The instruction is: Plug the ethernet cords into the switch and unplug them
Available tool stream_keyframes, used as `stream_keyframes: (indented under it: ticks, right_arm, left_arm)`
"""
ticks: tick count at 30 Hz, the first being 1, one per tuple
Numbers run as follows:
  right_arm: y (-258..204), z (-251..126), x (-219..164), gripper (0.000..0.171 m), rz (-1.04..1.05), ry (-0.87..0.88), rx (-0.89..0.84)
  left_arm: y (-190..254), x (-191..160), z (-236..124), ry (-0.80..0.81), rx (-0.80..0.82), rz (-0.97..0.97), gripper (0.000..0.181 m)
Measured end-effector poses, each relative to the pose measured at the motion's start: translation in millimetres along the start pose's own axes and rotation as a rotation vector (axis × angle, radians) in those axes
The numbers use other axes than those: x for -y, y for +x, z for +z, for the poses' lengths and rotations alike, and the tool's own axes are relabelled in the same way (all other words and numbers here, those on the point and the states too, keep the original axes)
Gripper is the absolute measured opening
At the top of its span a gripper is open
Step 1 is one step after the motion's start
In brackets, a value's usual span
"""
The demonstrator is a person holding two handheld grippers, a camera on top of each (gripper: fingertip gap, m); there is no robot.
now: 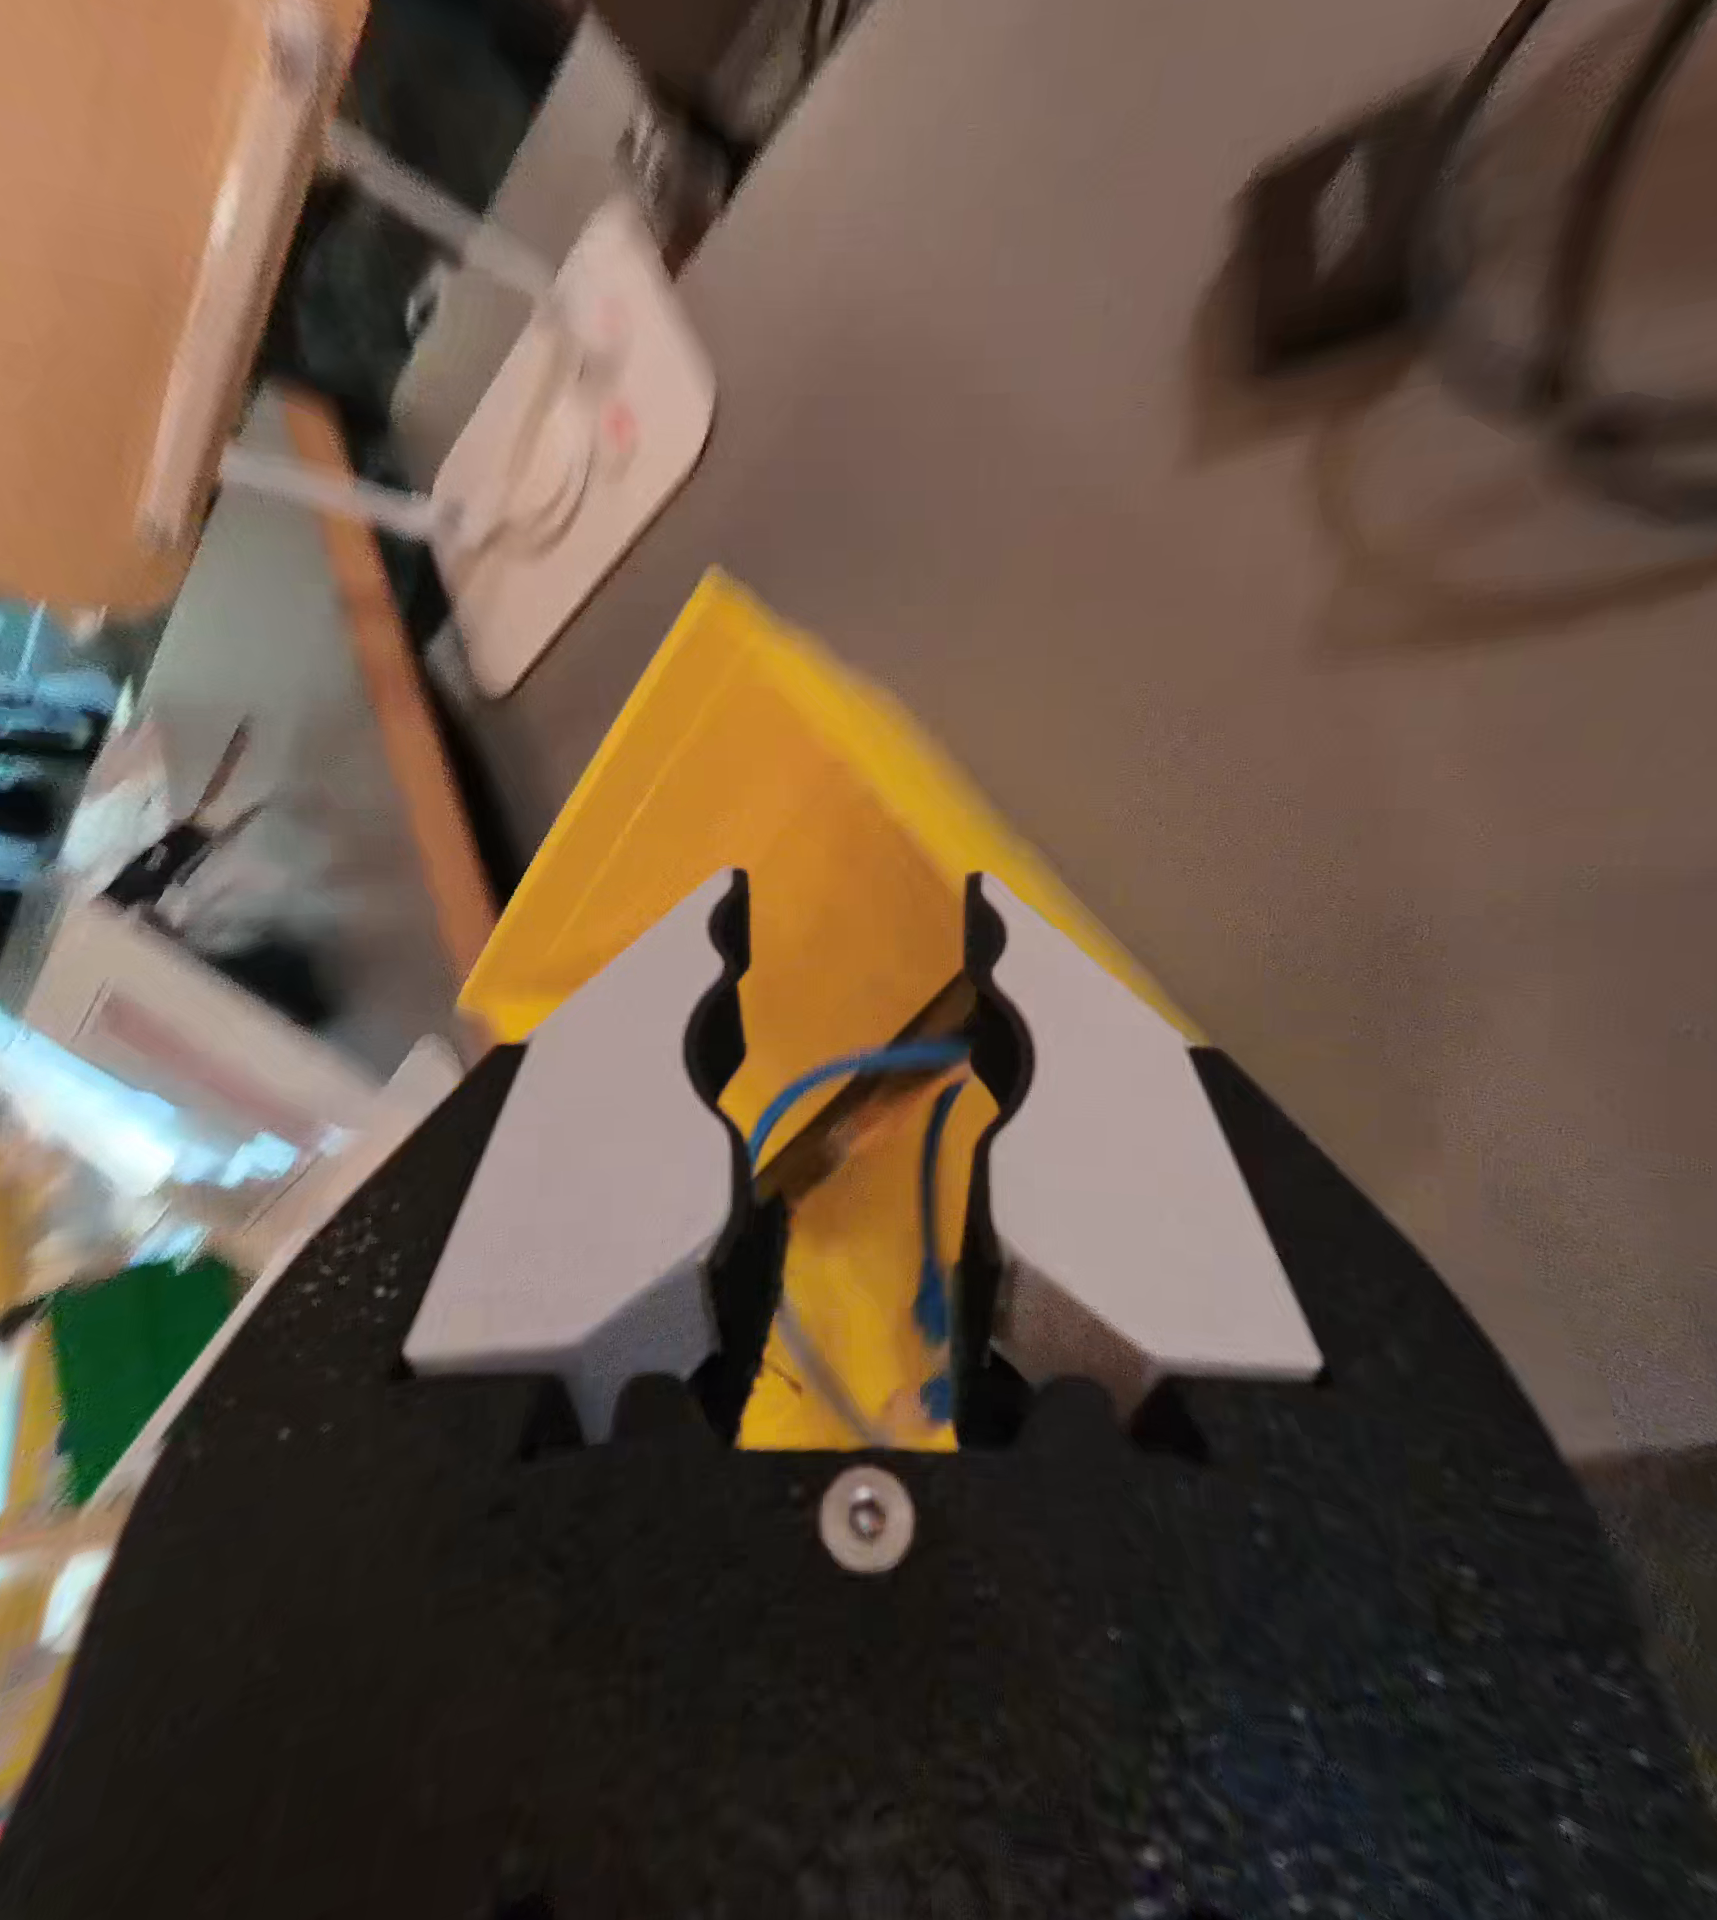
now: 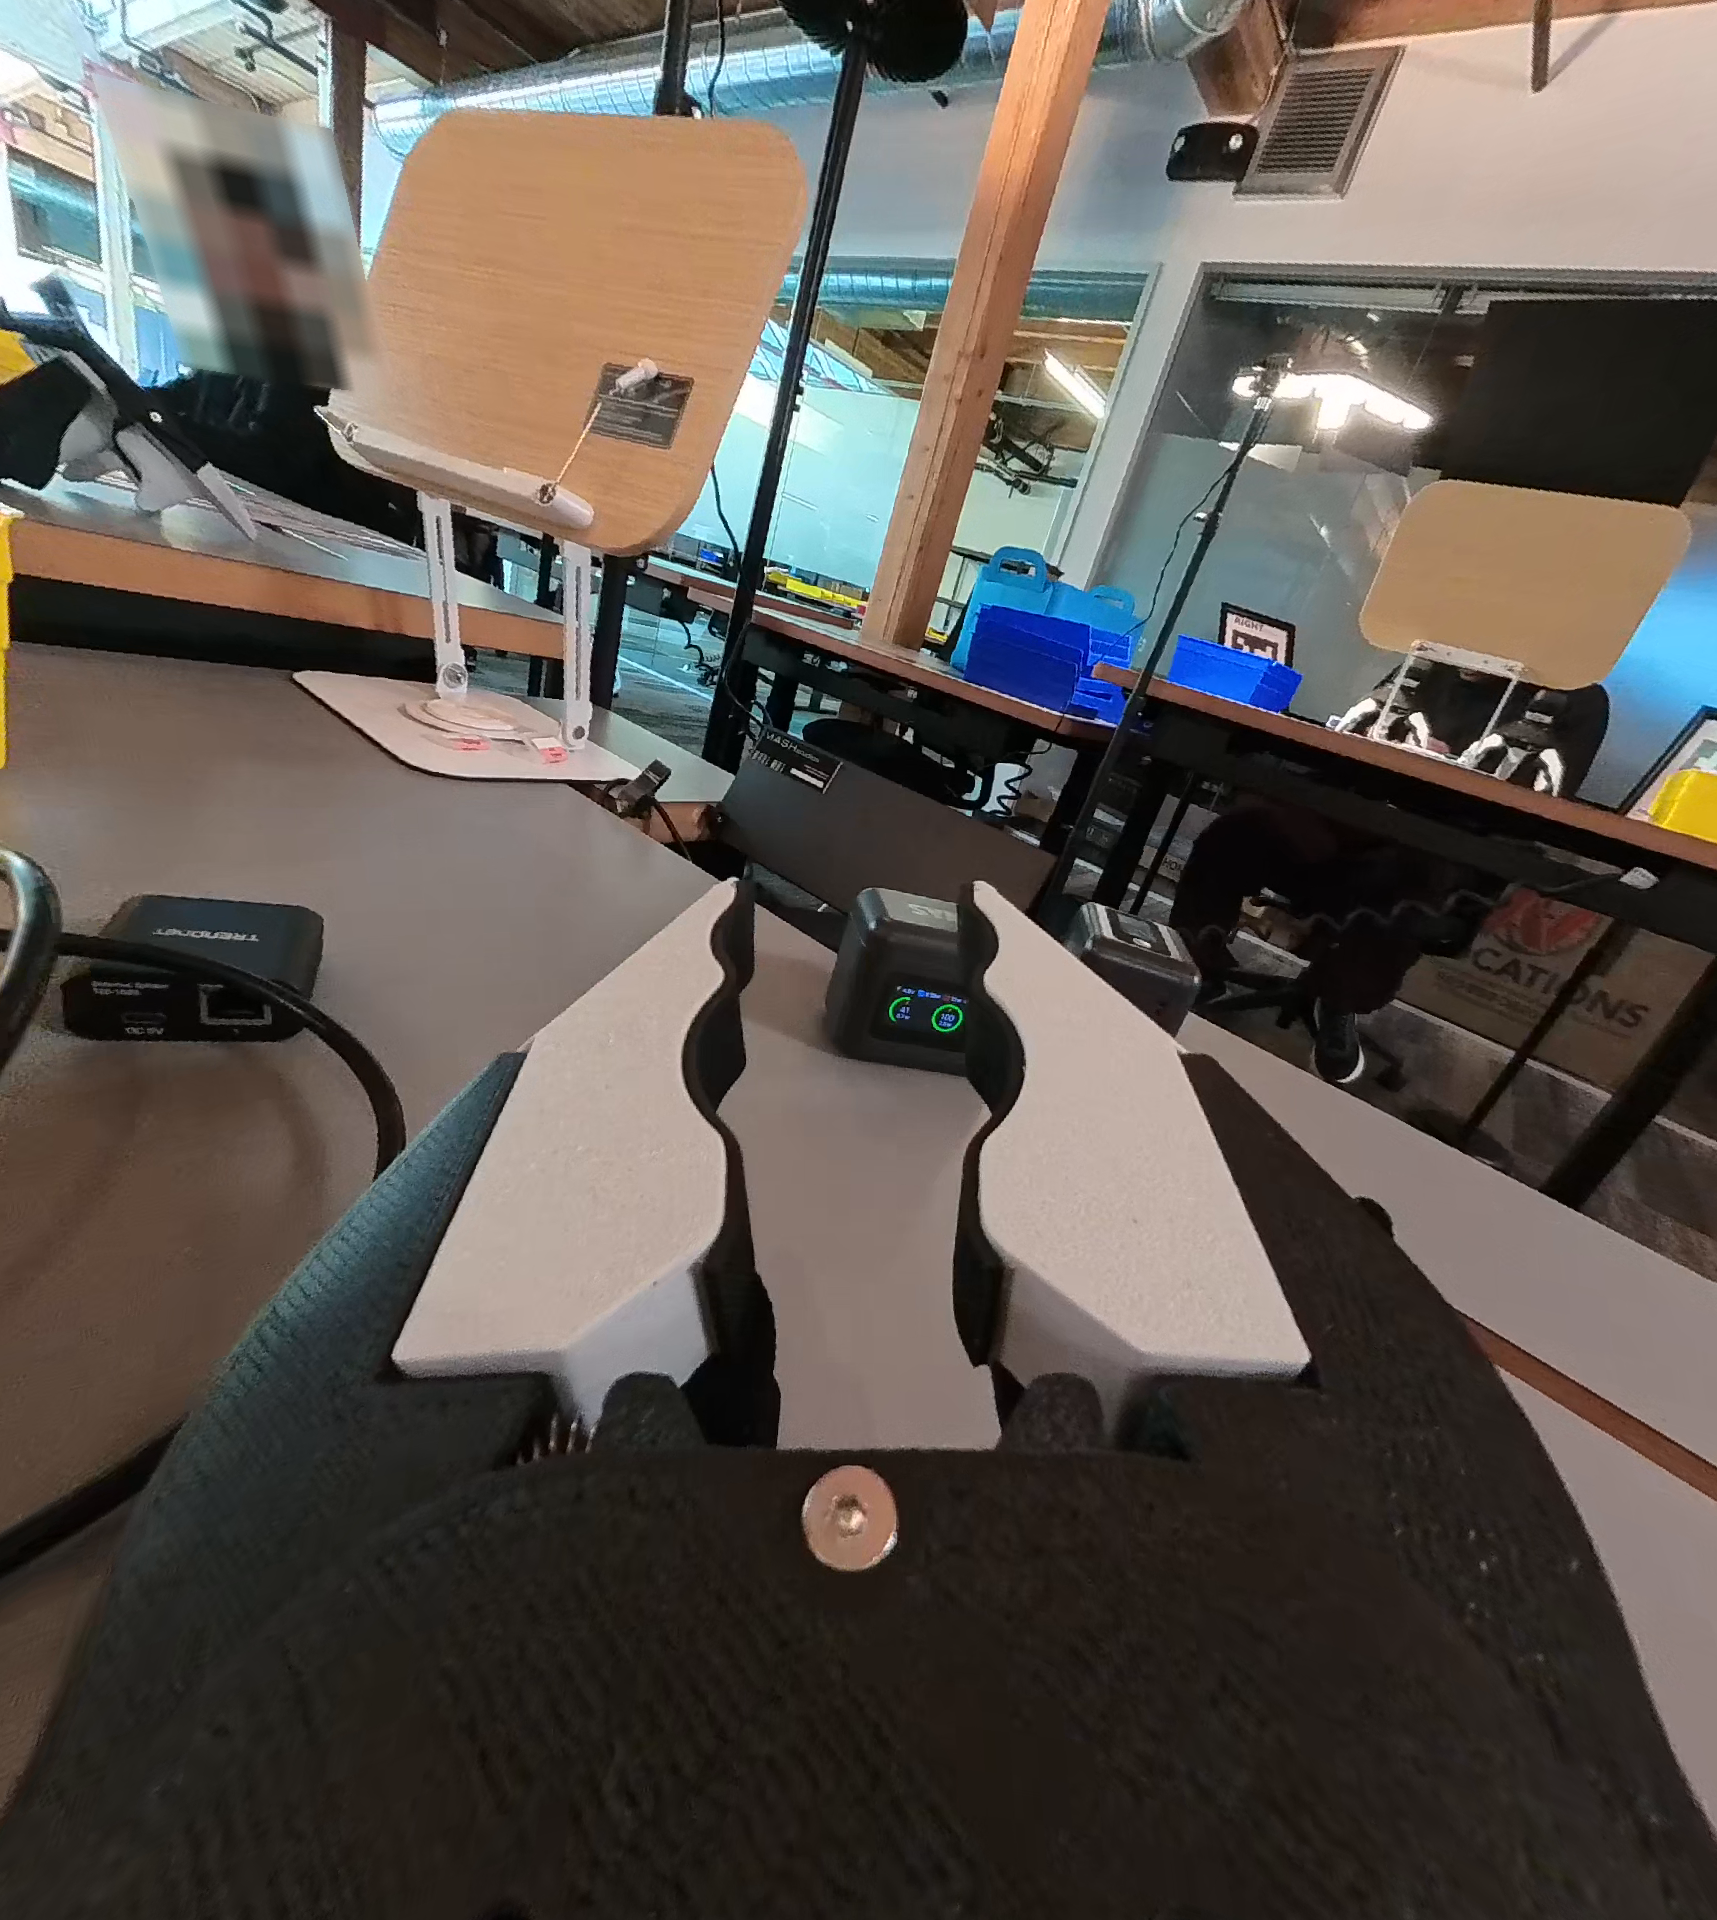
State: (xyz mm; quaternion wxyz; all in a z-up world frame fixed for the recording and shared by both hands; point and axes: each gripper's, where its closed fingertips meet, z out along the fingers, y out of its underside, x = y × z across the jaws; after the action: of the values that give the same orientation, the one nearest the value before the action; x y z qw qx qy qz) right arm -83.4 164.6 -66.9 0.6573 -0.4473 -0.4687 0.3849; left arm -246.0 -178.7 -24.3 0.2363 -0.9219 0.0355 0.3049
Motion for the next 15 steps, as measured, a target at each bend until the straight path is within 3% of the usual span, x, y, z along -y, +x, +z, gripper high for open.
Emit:
stream_keyframes:
  ticks: [1, 4, 7, 15]
  right_arm:
    - [0.2, -0.1, -0.2, 0.038, 0.002, -0.001, 0.000]
    - [0.9, -0.2, -0.4, 0.038, 0.009, -0.001, -0.001]
    - [0.6, -0.1, -0.7, 0.038, 0.007, -0.003, 0.002]
    - [0.0, -0.6, -0.9, 0.038, 0.000, -0.004, 0.005]
  left_arm:
    - [-11.2, -23.4, 2.6, -0.077, 0.016, 0.009, 0.038]
    - [-18.5, -75.5, 14.6, -0.219, -0.079, -0.026, 0.033]
    - [-19.7, -97.0, 29.2, -0.246, -0.140, -0.011, 0.027]
    - [5.9, -86.5, 53.6, -0.259, -0.323, 0.133, 0.029]
